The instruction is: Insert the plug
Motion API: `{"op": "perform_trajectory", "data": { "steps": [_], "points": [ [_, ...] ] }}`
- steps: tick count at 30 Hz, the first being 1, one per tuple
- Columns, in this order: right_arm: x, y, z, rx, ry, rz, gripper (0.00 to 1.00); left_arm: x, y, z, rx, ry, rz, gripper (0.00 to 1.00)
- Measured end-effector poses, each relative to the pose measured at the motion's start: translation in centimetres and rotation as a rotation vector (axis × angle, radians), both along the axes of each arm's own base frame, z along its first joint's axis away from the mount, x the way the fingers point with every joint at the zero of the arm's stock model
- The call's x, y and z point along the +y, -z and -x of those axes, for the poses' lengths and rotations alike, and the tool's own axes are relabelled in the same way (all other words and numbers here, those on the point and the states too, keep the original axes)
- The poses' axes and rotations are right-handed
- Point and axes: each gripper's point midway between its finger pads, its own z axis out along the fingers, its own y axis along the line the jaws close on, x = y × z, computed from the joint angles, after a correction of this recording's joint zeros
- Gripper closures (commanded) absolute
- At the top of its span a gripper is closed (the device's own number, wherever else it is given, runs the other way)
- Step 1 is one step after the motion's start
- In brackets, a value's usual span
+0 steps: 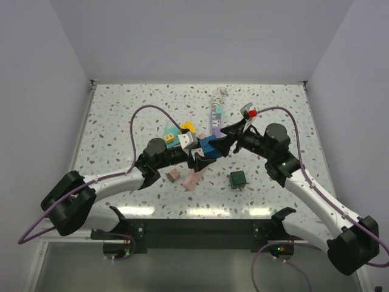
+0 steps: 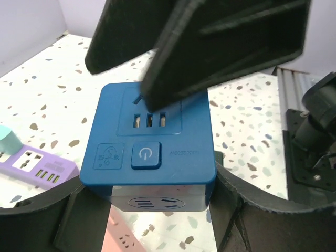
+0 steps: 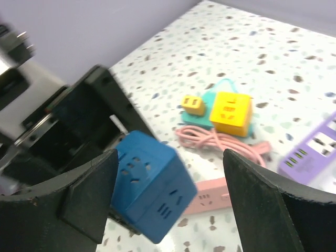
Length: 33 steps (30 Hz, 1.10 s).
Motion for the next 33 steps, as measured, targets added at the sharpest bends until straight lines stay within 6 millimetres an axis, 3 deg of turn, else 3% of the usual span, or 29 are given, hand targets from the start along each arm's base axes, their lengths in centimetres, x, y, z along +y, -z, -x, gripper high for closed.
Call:
{"op": "perform_trajectory", "data": {
  "steps": [5,13,21,31,33],
  "points": [
    [-1.6,0.8,-2.6,0.037,0.153,0.039,0.12,0.0,1.6,-0.5,-0.019,-0.043,-0.066,1.0],
    [-1.8,2.5,-3.3,0.093,0.191,0.093,0.09,-0.5,4.7,-1.7,-0.007,-0.101,-0.191,1.0],
    [-1.1,4.1,-2.8,0.122,0.163,0.155,0.09,-0.5,4.9,-3.7,-0.02,-0.17,-0.247,1.0],
    [0.3,6.9,-3.1,0.181,0.122,0.233,0.09,-0.9,5.4,-4.0,-0.027,-0.176,-0.292,1.0],
    [0.3,7.4,-3.4,0.195,0.125,0.247,0.13,-0.9,5.4,-4.0,-0.028,-0.177,-0.295,1.0]
  ]
}}
